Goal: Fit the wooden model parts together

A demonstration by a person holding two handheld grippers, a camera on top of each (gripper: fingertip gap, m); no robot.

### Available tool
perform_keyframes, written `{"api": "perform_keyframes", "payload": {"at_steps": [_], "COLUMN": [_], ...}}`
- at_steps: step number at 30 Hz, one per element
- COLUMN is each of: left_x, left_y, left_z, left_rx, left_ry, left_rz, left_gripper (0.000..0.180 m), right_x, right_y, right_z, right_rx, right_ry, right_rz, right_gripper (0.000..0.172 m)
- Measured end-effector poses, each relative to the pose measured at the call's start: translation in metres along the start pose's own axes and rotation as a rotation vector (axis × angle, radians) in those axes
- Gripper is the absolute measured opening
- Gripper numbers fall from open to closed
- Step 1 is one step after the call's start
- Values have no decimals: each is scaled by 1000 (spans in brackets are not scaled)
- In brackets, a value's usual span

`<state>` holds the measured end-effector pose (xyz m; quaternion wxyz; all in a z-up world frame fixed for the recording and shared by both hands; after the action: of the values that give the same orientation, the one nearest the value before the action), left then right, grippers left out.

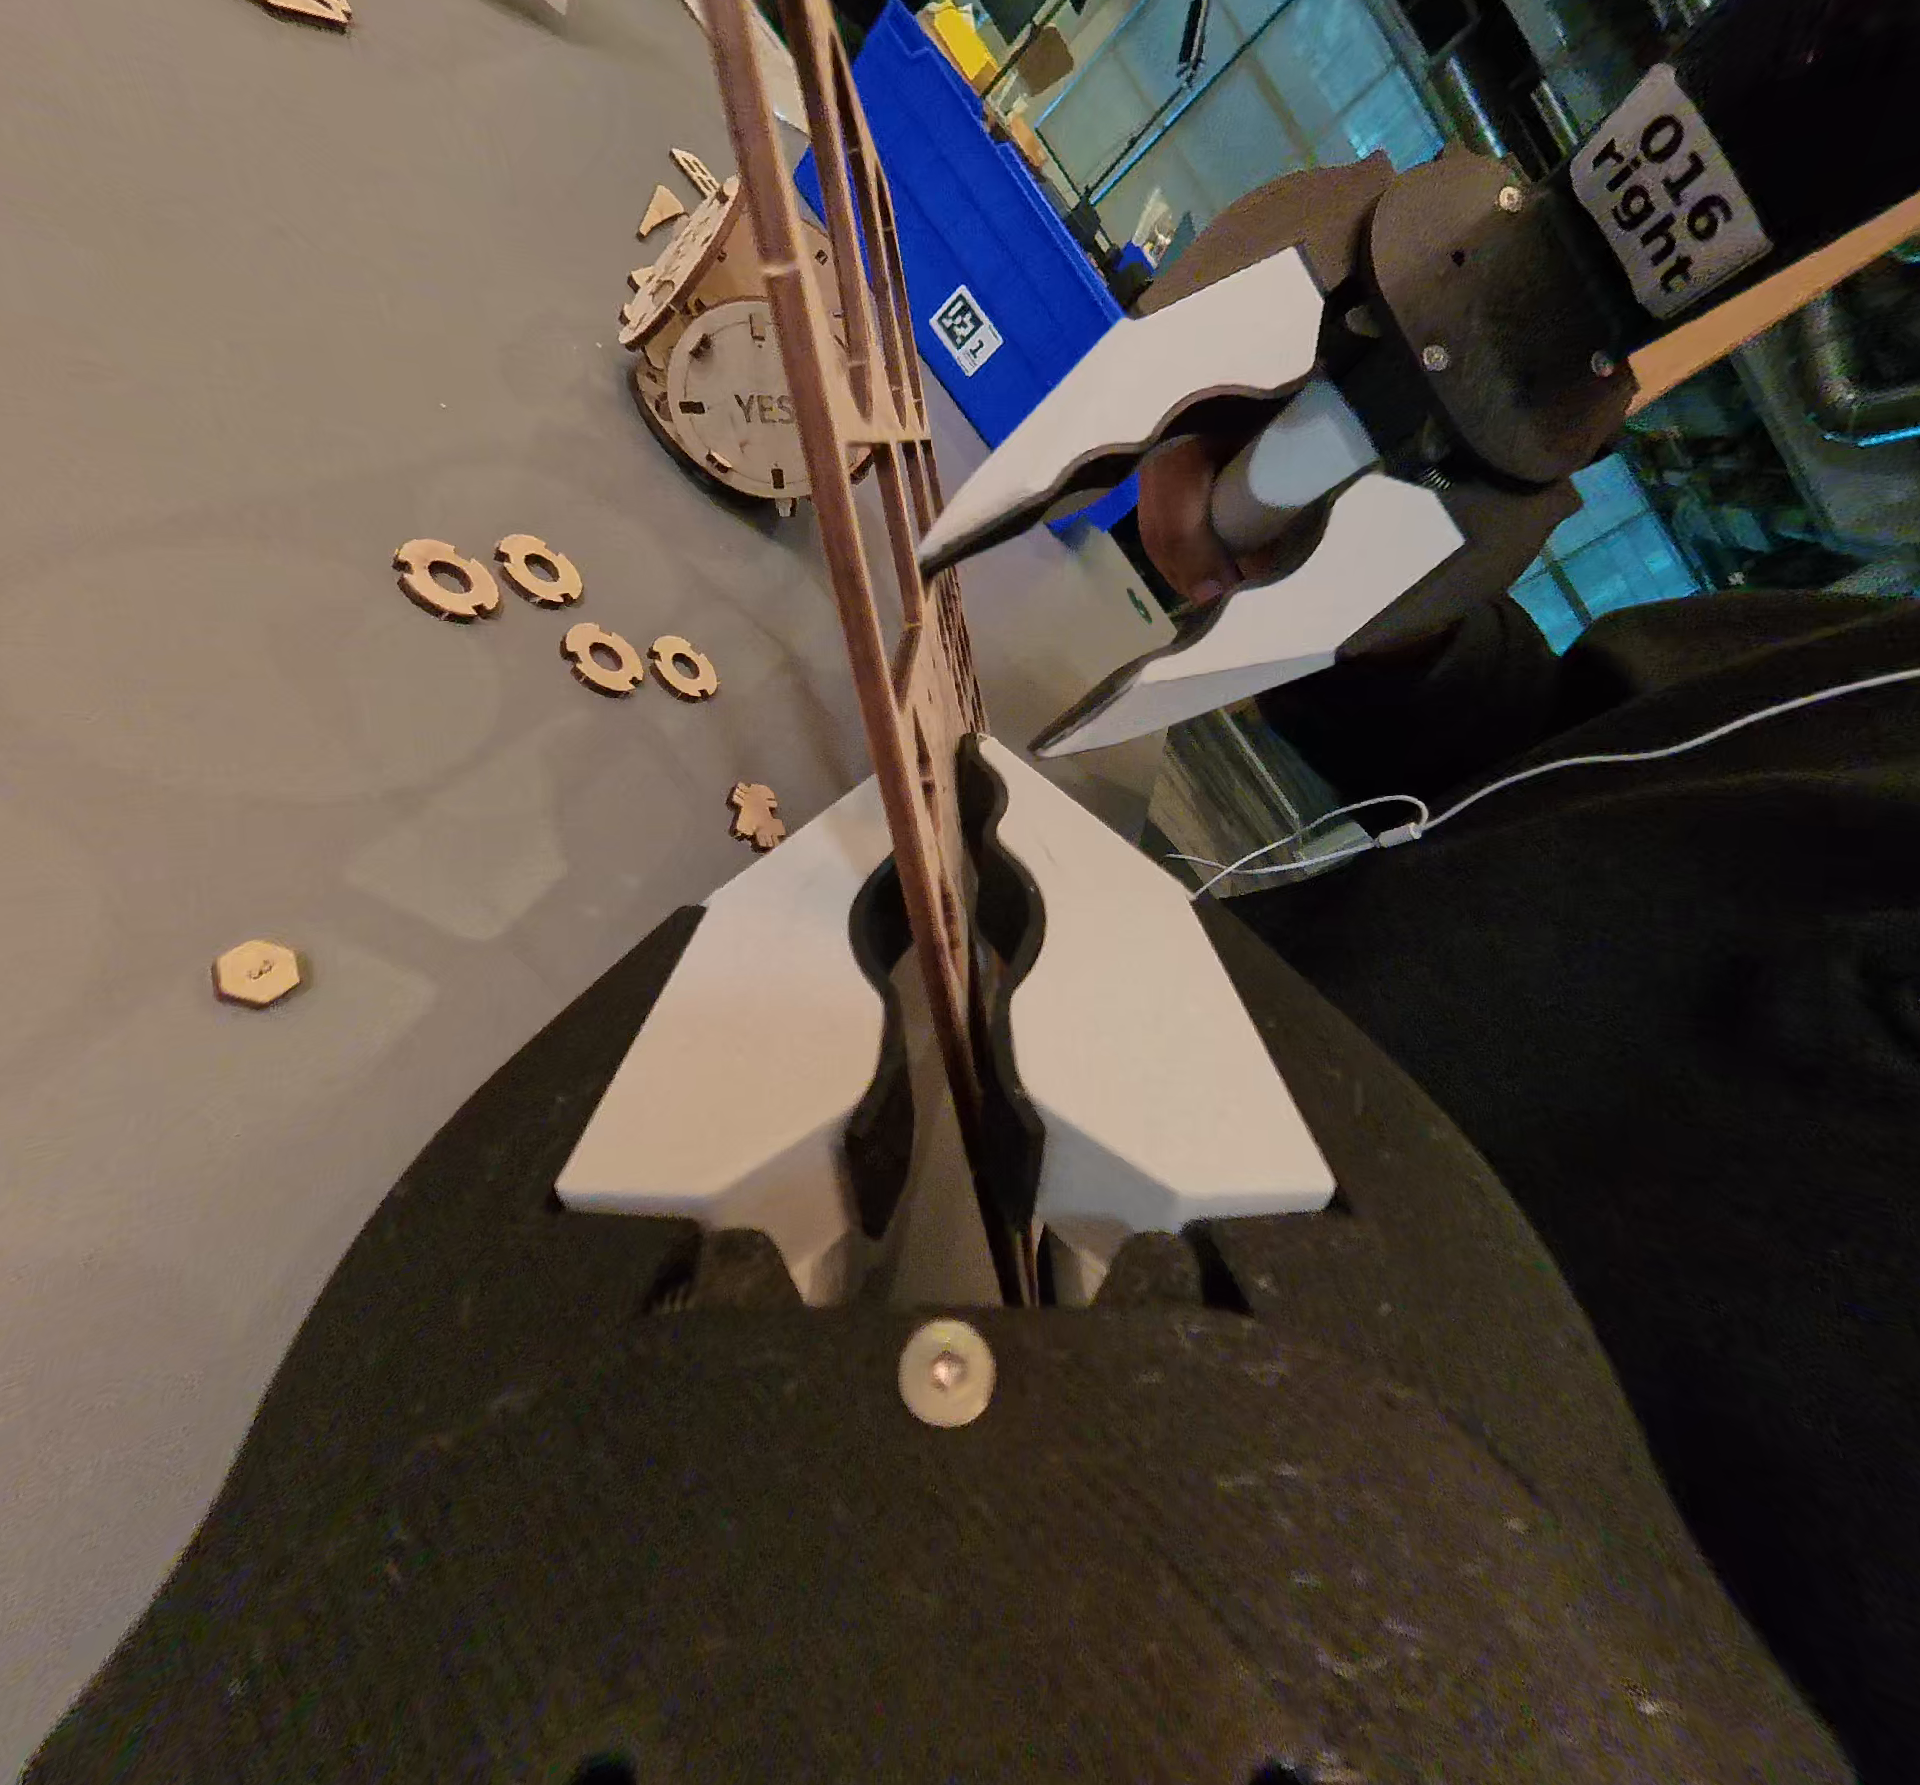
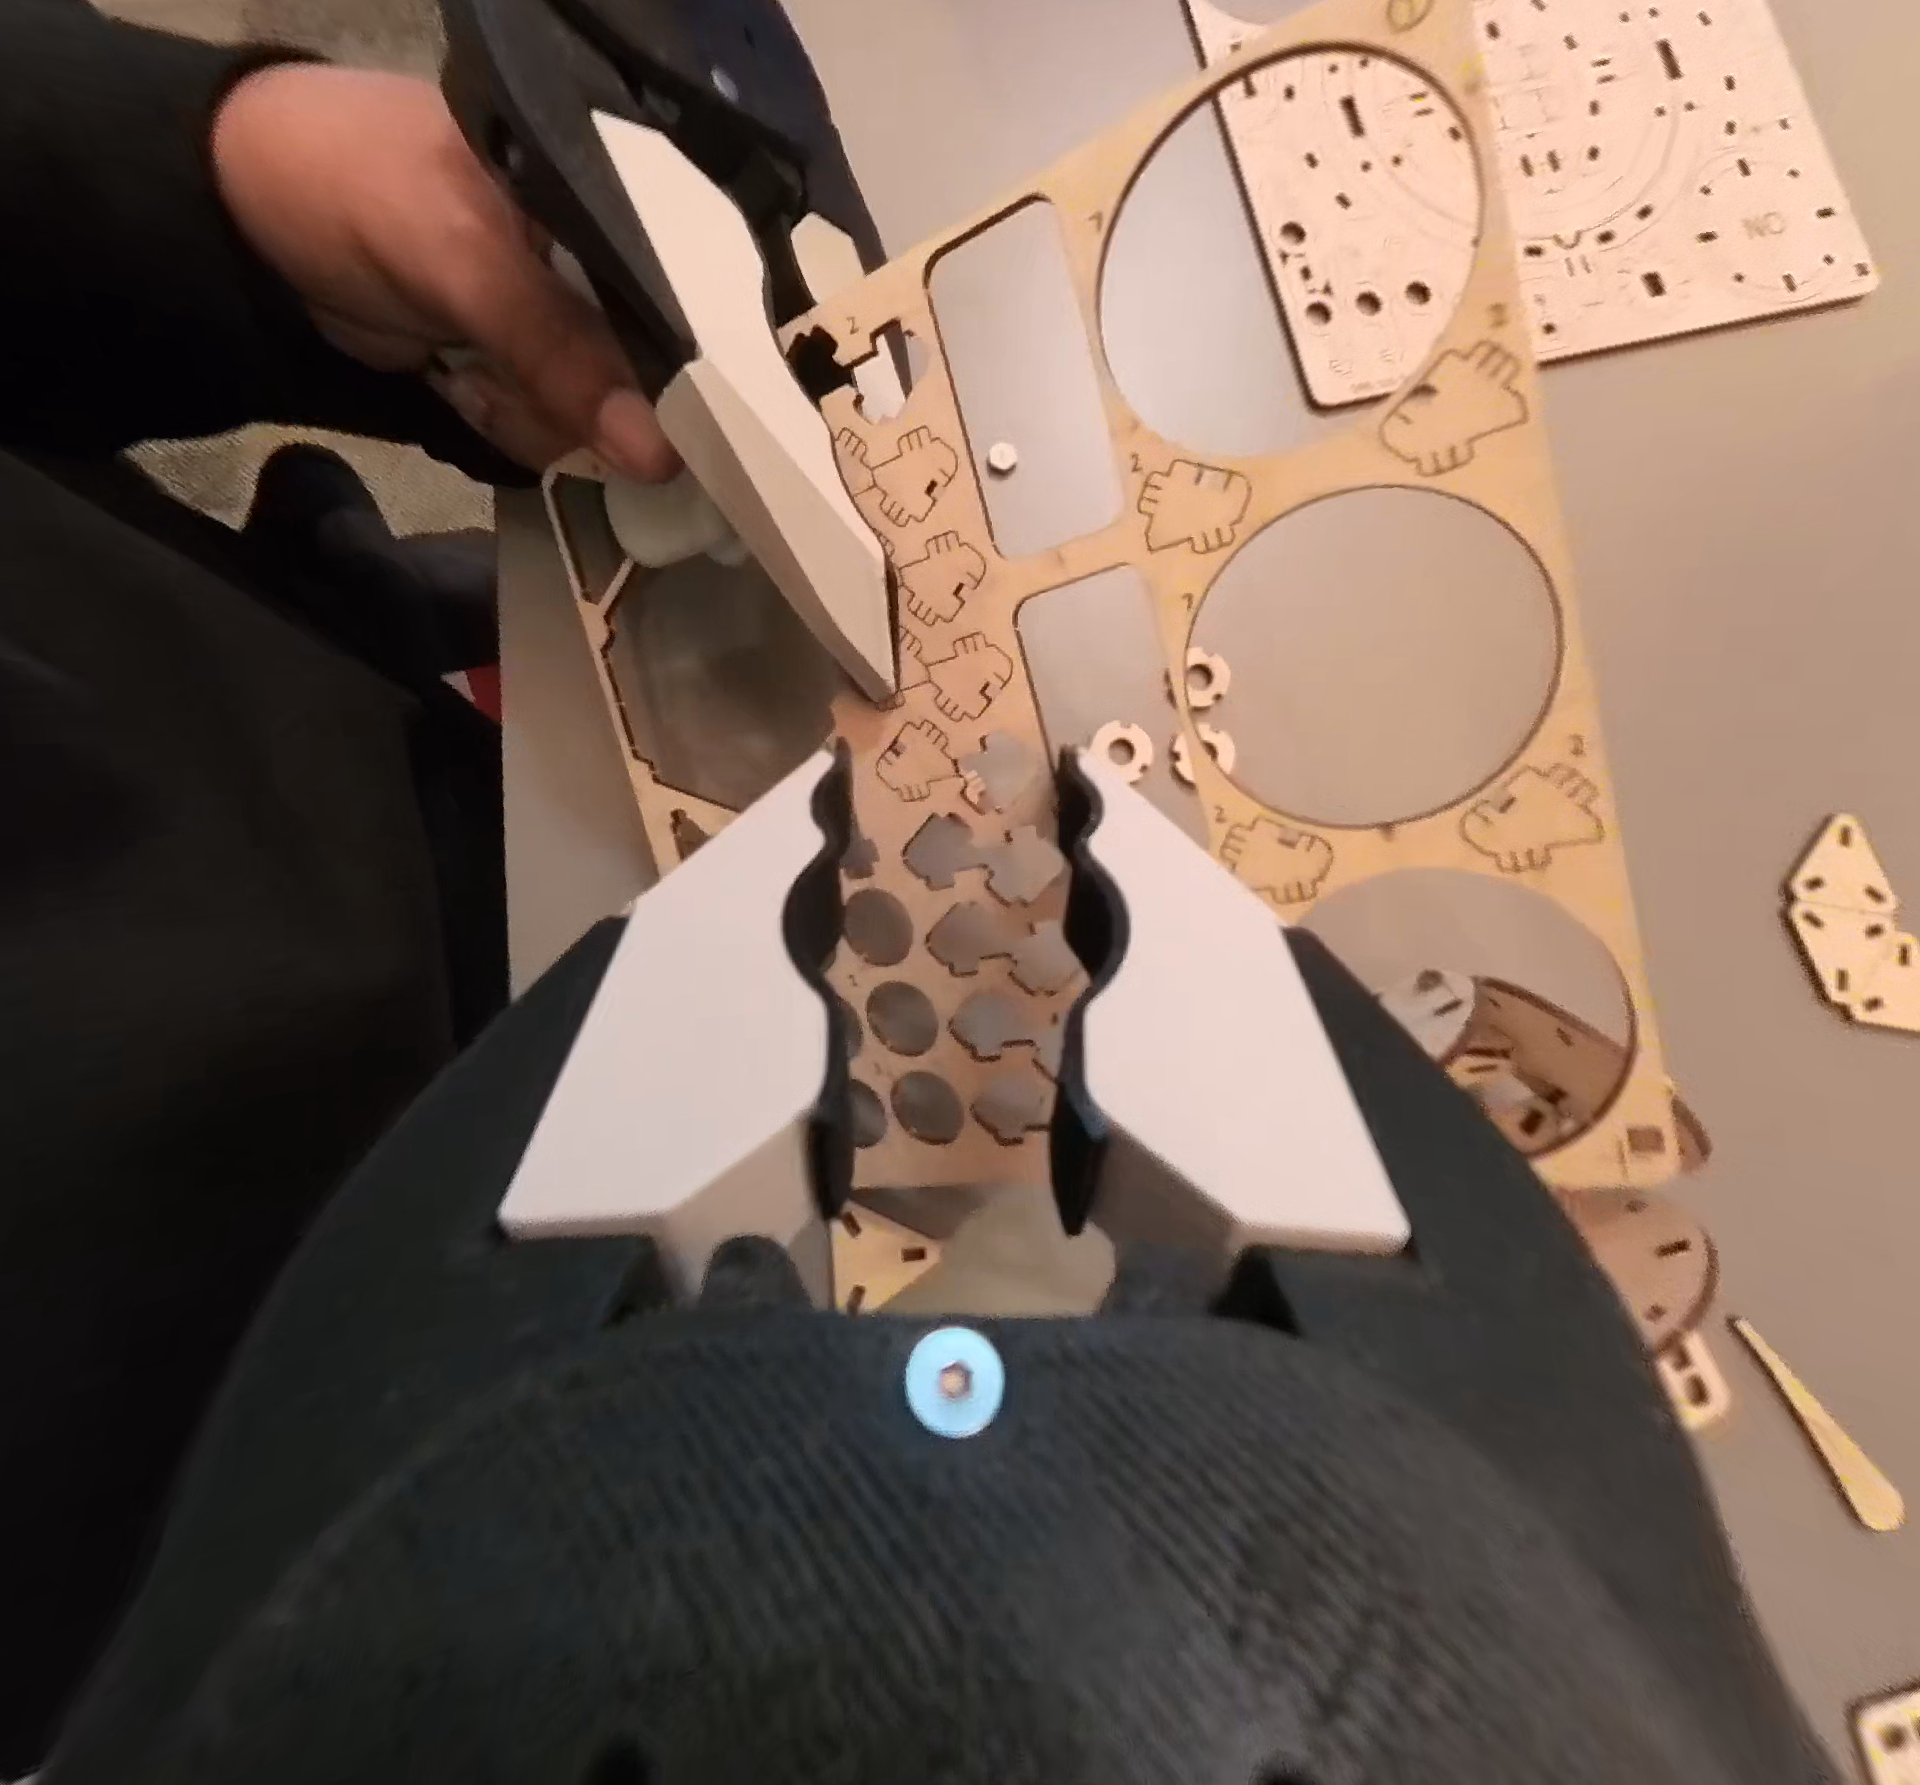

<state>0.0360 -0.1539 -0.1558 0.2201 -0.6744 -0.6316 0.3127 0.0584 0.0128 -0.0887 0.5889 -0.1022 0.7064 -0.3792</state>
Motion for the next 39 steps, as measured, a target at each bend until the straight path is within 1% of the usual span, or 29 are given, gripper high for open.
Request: {"api": "perform_keyframes", "payload": {"at_steps": [4,10,15,18,22,26,31,33,36,39], "left_x": [0,0,1,1,2,2,5,8,6,5], "left_y": [0,0,1,1,1,1,-1,-1,-3,-3], "left_z": [-2,-4,-3,-2,1,2,3,6,5,5], "left_rx": [16,29,29,22,2,-6,-11,-18,-25,-28], "left_ry": [22,45,38,21,-8,-19,-29,-71,-23,-24], "left_rz": [2,9,14,17,27,32,42,69,37,24], "left_gripper": [0,0,0,0,0,0,0,1,1,1], "right_x": [7,7,10,12,17,17,22,28,20,18], "right_y": [-3,-9,-9,-10,-8,-8,-3,1,0,0], "right_z": [-2,-10,-16,-16,-18,-13,-16,-16,-18,-17], "right_rx": [-61,-53,-27,-2,77,67,93,74,116,87], "right_ry": [8,-149,-207,-193,-170,-106,-79,-48,-67,-30], "right_rz": [55,131,156,177,177,185,183,191,142,122], "right_gripper": [43,25,24,23,23,24,24,24,24,26]}}
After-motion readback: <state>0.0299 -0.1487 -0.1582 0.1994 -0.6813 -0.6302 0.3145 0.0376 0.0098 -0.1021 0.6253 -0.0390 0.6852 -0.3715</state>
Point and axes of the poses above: each gripper's, where its closed fingertips meet, x out along the fingers, y out of its underside, z = x × y across the jaws, the point moved 10 cm from there along -x, back along the fingers, and after that the axes turned 2 degrees about x, right-handed, at the moved point
